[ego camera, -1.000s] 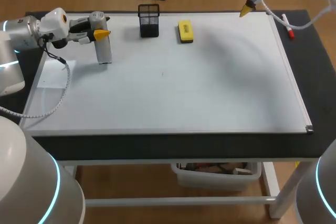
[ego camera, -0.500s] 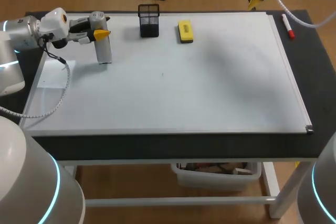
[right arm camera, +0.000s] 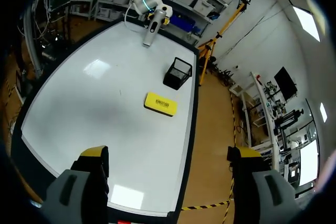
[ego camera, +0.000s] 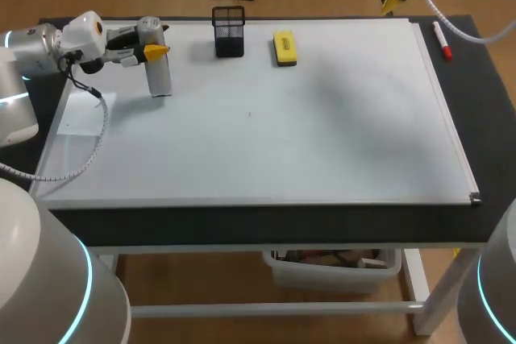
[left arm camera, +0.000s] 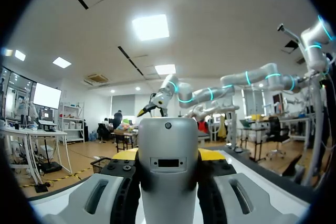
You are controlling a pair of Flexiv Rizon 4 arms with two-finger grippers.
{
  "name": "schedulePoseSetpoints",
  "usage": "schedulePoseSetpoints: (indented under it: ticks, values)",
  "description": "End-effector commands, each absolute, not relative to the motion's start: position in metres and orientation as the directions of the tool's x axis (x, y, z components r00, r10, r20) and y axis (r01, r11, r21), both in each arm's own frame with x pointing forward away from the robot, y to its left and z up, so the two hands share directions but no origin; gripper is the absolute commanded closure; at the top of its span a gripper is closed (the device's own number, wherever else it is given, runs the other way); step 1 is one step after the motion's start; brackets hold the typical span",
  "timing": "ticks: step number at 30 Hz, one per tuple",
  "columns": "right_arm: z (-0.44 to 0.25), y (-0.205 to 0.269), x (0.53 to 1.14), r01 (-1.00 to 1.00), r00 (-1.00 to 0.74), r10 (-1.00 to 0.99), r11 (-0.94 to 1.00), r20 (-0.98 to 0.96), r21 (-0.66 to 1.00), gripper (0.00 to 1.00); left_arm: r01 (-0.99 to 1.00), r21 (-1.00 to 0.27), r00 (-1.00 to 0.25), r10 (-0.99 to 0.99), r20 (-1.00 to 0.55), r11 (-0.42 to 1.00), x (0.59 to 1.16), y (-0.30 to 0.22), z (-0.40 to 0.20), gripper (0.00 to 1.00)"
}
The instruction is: Pick up the inspection probe, press it on each red-marked spot on the whiteboard one by one, put down the probe, pick up the eraser, and wipe off all the red marks.
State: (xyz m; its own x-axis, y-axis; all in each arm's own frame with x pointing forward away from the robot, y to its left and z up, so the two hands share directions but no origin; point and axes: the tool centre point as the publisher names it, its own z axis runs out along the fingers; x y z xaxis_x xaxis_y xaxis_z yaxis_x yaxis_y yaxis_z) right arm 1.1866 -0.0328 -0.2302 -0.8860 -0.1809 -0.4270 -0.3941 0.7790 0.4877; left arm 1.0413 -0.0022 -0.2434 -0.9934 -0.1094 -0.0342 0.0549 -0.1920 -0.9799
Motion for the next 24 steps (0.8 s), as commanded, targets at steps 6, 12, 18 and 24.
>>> schedulePoseSetpoints:
  ticks: [6,12,18,24]
  values:
    - [-0.229,-0.033,1.186,-0.394,-0.886,-0.184,0.781,-0.425,0.484,0.0,0.088,-0.983,-0.995,-0.054,-0.08,-0.163,1.065,-0.024,-0.209,1.0]
    - [-0.229,-0.033,1.186,-0.394,-0.886,-0.184,0.781,-0.425,0.484,0.0,0.082,-0.988,-0.997,-0.016,-0.08,-0.134,1.084,-0.045,-0.192,1.0]
    - [-0.229,-0.033,1.186,-0.394,-0.886,-0.184,0.781,-0.425,0.484,0.0,0.093,-0.985,-0.995,0.011,-0.096,-0.144,1.107,-0.064,-0.169,1.0]
    - [-0.229,-0.033,1.186,-0.394,-0.886,-0.184,0.781,-0.425,0.484,0.0,0.102,-0.981,-0.994,0.029,-0.109,-0.166,1.135,-0.087,-0.148,1.0]
